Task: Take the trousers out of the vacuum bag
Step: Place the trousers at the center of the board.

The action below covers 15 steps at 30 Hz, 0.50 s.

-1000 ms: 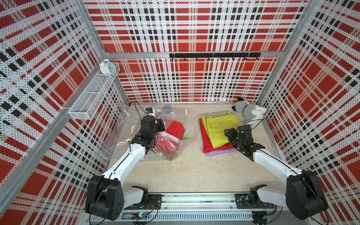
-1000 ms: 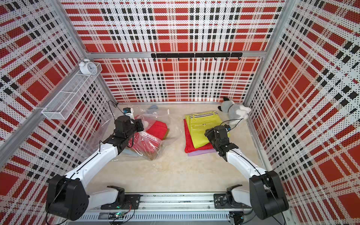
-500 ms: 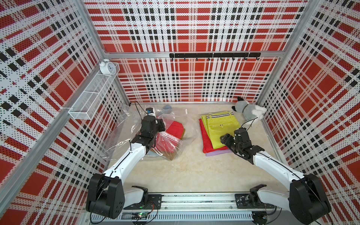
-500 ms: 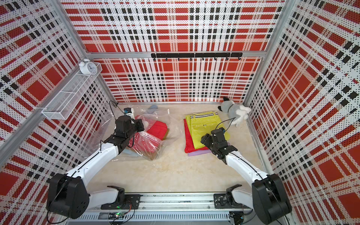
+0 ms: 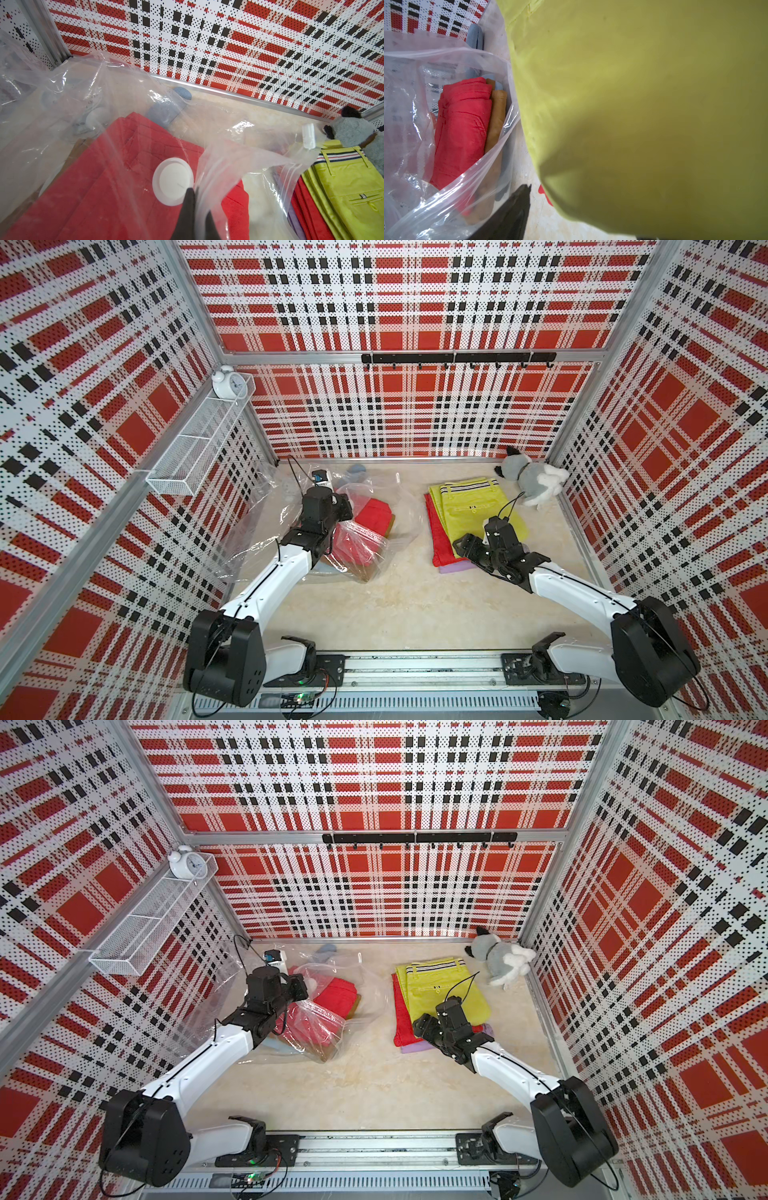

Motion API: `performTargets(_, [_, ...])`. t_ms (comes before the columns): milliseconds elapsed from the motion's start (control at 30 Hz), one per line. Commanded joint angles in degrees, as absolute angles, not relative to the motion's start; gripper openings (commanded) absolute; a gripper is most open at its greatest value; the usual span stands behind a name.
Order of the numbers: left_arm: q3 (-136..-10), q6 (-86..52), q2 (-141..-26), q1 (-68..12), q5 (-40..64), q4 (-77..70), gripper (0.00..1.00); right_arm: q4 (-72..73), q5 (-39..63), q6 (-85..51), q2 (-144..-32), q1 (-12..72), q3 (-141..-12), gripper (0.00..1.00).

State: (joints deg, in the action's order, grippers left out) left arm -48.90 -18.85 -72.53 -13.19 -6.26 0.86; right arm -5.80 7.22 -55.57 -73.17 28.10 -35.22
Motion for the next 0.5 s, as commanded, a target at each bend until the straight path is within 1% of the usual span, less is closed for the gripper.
performTargets(0, [-50.39, -18.72, -72.4, -13.53, -6.52, 0.53, 0.0, -1.92, 8.87, -55.36, -75.15, 29.69, -36.01, 0.67])
performTargets(33, [-50.47, -18.72, -72.37, -13.54, -6.59, 0.53, 0.0, -1.56, 9.03, -55.42, -75.62, 30.04, -36.17, 0.63])
performTargets(100, [-50.58, -18.63, -72.36, -13.48, -6.63, 0.75, 0.0, -1.08, 9.39, -55.46, -76.27, 30.39, -36.66, 0.5])
performTargets(167, [-50.67, -18.63, -72.29, -13.54, -6.74, 0.7, 0.0, -0.97, 9.54, -55.46, -76.38, 30.51, -37.24, 0.32])
performTargets(233, [-50.74, -18.63, -72.3, -13.6, -6.71, 0.7, 0.0, -1.29, 9.42, -55.22, -76.05, 30.5, -37.89, 0.18])
performTargets(267, [-50.75, -18.59, -72.38, -13.59, -6.68, 0.71, 0.0, -1.62, 9.32, -54.99, -75.81, 30.5, -38.37, 0.12])
performTargets(333, [-50.73, -18.59, -72.49, -13.69, -6.67, 0.71, 0.0, -2.51, 9.06, -54.52, -75.43, 30.5, -39.45, 0.05])
performTargets(467, [-50.77, -18.46, -72.57, -13.66, -6.69, 0.73, 0.0, -4.4, 9.72, -53.47, -75.28, 30.52, -43.2, 0.02])
